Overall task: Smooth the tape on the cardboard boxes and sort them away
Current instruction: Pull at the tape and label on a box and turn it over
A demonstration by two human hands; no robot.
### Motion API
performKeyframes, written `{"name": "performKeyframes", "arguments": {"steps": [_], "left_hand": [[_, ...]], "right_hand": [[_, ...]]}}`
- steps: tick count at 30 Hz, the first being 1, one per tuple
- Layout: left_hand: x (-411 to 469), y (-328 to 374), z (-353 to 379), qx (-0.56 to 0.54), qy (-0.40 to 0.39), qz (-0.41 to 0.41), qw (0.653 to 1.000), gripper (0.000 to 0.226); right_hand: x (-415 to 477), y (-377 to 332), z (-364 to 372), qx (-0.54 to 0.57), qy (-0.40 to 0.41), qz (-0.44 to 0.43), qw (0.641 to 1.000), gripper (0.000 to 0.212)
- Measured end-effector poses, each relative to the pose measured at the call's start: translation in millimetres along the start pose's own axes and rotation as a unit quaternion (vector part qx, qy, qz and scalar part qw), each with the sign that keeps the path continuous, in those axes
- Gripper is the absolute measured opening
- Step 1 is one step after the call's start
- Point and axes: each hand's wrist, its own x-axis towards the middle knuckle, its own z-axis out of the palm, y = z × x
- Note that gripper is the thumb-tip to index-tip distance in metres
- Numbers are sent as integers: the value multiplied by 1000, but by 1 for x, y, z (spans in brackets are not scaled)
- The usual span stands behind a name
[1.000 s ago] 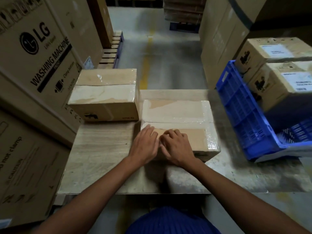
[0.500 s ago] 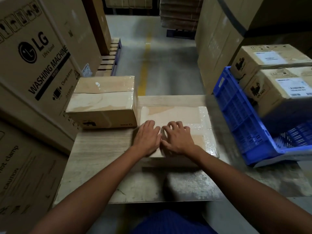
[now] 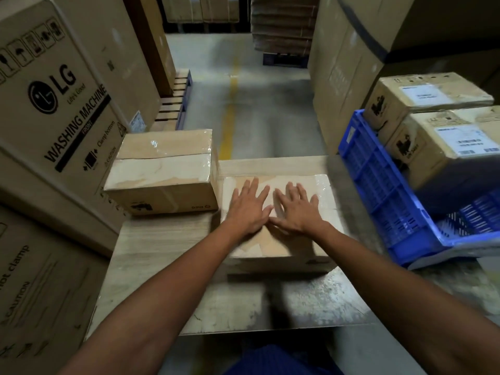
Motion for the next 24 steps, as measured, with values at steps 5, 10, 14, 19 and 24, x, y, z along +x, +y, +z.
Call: {"name": "performKeyframes", "arguments": {"steps": [5,10,14,19,24], "left_hand": [[2,9,13,2,-26,-3,1000,61],[-2,14,5,-6,-33,10,999,59],[-37,27,17,-43,21,47,998,49],[-49,33,27,-44,18,39,998,52],[-46,37,17,-36,9,31,999,49]], "right_hand": [[-5,12,18,-8,-1,23,1000,101],[-11,6,8,8,-22,34,999,97],[-35,-7,17,19,5,35,999,76],[-59,-12,42,22,56,19,998,88],[-59,-13,33,16,40,20,999,76]]}}
